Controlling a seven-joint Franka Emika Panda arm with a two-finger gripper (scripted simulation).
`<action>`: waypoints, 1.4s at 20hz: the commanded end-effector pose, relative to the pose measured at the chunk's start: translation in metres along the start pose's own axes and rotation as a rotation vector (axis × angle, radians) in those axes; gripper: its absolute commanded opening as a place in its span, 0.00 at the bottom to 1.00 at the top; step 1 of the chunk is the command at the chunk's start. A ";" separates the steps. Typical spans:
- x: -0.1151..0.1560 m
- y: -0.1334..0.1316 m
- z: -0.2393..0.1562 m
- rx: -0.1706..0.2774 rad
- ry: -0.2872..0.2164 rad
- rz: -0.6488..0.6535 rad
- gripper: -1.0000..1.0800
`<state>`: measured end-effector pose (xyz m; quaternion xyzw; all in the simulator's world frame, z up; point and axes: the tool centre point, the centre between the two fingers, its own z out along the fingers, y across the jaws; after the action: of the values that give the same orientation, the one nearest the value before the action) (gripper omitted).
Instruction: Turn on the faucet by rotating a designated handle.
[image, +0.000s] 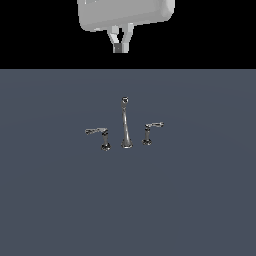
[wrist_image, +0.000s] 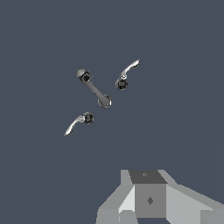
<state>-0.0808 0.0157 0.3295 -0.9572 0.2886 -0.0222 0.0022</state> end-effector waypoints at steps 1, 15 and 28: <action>0.013 -0.005 0.017 -0.001 -0.002 0.053 0.00; 0.092 -0.018 0.113 -0.014 -0.014 0.344 0.00; 0.168 -0.007 0.204 -0.028 -0.023 0.624 0.00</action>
<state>0.0654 -0.0668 0.1418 -0.8313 0.5557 -0.0056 -0.0010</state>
